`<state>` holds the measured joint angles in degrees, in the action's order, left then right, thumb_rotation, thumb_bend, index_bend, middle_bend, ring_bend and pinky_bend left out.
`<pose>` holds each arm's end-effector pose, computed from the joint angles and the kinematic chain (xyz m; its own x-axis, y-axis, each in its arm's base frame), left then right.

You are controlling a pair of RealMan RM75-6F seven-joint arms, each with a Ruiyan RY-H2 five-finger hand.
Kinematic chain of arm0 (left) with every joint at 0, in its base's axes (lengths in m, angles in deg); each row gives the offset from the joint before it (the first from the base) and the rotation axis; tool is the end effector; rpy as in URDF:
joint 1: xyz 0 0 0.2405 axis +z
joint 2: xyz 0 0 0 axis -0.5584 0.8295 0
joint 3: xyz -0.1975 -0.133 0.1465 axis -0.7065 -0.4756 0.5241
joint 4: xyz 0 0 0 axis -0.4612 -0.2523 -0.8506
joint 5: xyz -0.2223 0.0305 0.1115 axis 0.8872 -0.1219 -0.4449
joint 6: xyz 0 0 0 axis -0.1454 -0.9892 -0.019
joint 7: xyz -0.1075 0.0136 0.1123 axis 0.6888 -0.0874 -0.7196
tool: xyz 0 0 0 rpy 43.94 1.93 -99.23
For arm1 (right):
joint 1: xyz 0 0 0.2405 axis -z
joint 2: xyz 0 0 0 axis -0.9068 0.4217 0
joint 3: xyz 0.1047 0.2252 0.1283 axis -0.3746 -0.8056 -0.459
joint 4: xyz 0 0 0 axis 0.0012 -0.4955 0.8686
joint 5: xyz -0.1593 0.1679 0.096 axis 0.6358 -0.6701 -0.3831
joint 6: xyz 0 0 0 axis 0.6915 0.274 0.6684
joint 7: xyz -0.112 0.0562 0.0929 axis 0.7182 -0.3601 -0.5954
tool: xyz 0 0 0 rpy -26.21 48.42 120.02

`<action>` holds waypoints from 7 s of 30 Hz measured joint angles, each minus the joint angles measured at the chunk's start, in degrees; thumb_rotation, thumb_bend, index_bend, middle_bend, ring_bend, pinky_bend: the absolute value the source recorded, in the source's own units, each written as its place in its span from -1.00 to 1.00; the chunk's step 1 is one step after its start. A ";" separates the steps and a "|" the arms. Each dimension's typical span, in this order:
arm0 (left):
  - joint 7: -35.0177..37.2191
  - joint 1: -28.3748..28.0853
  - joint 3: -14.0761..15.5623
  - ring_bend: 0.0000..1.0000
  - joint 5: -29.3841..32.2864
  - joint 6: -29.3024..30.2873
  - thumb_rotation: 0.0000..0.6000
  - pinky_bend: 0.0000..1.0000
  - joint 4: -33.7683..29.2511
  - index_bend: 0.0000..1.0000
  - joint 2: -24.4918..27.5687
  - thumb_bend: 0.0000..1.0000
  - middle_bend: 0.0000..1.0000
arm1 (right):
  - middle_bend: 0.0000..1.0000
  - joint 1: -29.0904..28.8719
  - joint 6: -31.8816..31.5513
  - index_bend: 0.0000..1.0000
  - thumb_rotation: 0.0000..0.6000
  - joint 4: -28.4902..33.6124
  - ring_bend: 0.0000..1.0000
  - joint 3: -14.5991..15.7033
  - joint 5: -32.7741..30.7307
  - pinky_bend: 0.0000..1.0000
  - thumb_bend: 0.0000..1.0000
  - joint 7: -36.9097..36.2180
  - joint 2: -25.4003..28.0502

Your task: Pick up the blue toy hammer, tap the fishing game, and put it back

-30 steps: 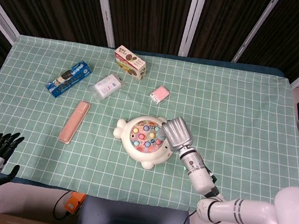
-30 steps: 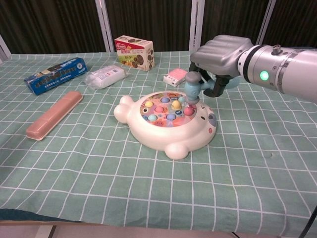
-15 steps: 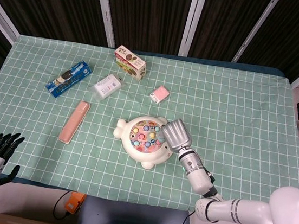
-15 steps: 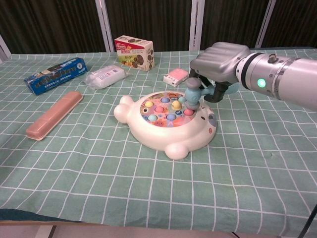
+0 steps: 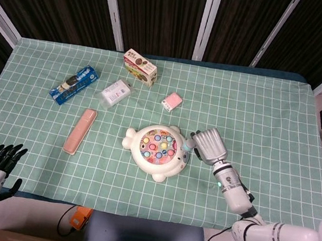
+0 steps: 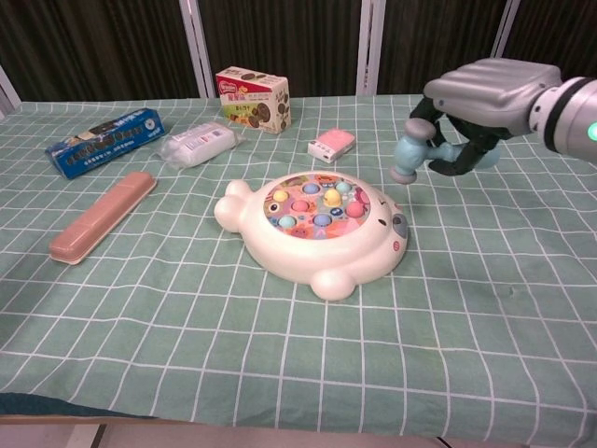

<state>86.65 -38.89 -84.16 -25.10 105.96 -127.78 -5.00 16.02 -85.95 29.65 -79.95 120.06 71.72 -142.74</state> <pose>-0.3383 0.1705 0.1168 0.4745 0.0724 0.8773 0.8717 -0.1775 -0.4568 -0.1652 -0.3860 -0.0108 0.7244 -0.0794 0.6848 -0.6549 -0.3894 0.6477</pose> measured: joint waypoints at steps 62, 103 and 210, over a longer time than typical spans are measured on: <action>-1.24 -0.80 -0.02 -0.99 0.93 -1.66 1.00 -0.92 -0.25 -1.00 -0.49 -0.17 -0.93 | 0.46 12.67 12.92 0.71 1.00 -32.68 0.46 -0.87 19.48 0.50 -0.14 -33.98 -8.84; -1.58 -0.89 0.03 -0.99 1.06 -1.87 1.00 -0.92 -0.25 -1.00 -0.58 -0.17 -0.92 | -0.18 13.75 12.54 -0.15 1.00 -34.46 -0.14 -3.94 17.92 0.18 -0.28 -30.24 -9.21; -1.58 -0.77 0.61 -0.98 -0.25 -1.31 1.00 -0.92 -0.32 -1.00 -0.56 -0.17 -0.92 | -0.21 19.34 3.46 -0.21 1.00 -22.11 -0.18 -0.32 25.23 0.19 -0.28 -24.37 -1.72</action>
<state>85.07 -39.66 -83.55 -25.36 104.65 -128.09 -5.56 35.36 -82.49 7.54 -80.27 145.29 47.36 -144.46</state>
